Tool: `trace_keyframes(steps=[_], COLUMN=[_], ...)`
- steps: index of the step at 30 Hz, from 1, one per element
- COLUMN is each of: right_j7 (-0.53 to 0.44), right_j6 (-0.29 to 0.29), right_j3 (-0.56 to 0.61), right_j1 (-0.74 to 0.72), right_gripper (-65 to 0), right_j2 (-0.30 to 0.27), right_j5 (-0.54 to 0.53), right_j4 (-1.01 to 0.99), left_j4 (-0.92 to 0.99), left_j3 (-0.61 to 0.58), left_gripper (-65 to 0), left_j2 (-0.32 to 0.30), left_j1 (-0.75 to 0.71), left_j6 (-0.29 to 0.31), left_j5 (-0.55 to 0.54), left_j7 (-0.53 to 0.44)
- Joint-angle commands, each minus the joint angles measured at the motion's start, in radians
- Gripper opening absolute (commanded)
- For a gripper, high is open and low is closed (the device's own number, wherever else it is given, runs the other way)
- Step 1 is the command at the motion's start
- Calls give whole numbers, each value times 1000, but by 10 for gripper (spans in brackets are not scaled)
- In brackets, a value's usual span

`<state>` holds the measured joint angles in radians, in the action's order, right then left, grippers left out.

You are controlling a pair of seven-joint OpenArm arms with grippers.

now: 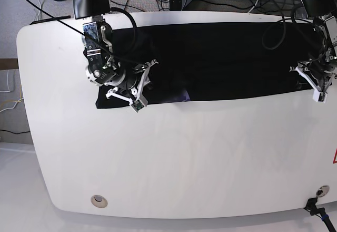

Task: Fold the T-shirt properly
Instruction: 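Tuck the shirt end under with the right gripper, straightening the strip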

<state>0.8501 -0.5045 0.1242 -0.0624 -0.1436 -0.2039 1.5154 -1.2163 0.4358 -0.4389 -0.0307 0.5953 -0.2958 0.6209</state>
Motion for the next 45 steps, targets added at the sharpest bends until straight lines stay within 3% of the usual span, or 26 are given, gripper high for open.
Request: trace_keyframes(steps=[1, 14, 19, 23, 28, 34, 45], right_j7=[-4, 119, 107, 57, 90, 168, 173], right_j6=[-7, -3, -7, -7, -7, -7, -7], right_j3=[1, 99, 96, 94, 96, 96, 98], right_j1=[6, 105, 83, 54, 82, 86, 106], right_gripper=[-482, -482, -482, -482, -483, -483, -484], right_j2=[22, 135, 131, 74, 71, 123, 178], right_j5=[-6, -10, -1, -9, -10, -10, -10], right_j4=[17, 212, 144, 44, 127, 238, 247], left_j4=[-20, -17, -15, -17, -15, -15, -20], left_j3=[7, 7, 7, 7, 7, 7, 7], left_gripper=[-411, -411, -411, -411, -411, -411, -411], left_j2=[-22, -16, -16, -16, -19, -18, -21], left_j1=[15, 16, 16, 16, 15, 15, 15], left_j6=[-1, -1, -1, -1, -1, -1, -1], left_j5=[-12, -12, -12, -12, -12, -12, -12], left_j7=[-14, -14, -14, -14, -14, -14, -14])
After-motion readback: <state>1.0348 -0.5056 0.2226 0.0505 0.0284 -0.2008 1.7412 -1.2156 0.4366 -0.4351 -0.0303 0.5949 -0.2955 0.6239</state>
